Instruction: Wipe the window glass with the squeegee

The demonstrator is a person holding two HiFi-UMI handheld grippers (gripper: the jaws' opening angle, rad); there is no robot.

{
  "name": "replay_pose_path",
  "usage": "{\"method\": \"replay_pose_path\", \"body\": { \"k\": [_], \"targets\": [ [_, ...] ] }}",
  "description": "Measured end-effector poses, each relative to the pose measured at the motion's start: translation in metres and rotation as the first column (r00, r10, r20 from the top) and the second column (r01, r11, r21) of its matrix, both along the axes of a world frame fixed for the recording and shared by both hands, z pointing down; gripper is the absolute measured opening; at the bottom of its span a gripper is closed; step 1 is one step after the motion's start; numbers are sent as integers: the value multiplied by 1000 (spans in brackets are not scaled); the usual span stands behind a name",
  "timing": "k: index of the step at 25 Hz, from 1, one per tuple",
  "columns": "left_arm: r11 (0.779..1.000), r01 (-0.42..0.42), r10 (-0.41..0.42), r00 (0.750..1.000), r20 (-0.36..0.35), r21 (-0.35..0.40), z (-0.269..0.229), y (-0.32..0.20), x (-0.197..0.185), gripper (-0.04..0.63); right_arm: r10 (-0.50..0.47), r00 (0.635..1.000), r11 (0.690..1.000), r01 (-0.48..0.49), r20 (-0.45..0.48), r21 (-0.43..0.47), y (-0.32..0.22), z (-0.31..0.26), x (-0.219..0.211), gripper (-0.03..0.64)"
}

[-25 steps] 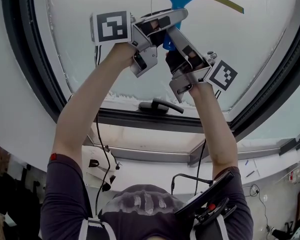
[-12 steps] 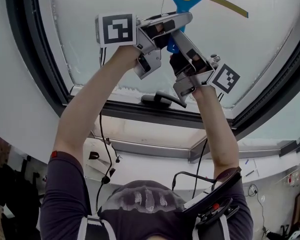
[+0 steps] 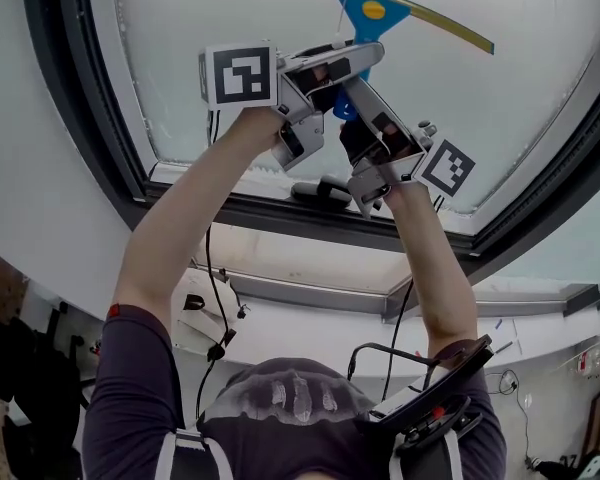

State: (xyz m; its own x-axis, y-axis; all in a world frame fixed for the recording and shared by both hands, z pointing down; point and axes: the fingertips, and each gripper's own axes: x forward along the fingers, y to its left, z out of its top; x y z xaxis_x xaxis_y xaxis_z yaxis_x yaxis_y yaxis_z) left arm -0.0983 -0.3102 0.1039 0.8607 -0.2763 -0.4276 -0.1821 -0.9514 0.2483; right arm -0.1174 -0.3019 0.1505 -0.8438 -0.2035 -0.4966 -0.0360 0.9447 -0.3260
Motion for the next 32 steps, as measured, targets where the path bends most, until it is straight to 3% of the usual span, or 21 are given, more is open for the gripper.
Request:
{"method": "replay_pose_path", "body": {
  "k": [23, 27, 32],
  "targets": [
    [993, 10, -9, 1000, 9, -117, 17, -23, 0, 146, 4, 1000, 992, -3, 7, -128, -15, 13, 3, 147],
    [983, -39, 35, 999, -29, -178, 20, -25, 4, 146, -1, 1000, 986, 3, 15, -170, -19, 18, 3, 147],
    [978, -27, 23, 999, -22, -205, 48, -24, 2, 146, -12, 1000, 978, 13, 8, -207, -15, 43, 1, 147]
  ]
}}
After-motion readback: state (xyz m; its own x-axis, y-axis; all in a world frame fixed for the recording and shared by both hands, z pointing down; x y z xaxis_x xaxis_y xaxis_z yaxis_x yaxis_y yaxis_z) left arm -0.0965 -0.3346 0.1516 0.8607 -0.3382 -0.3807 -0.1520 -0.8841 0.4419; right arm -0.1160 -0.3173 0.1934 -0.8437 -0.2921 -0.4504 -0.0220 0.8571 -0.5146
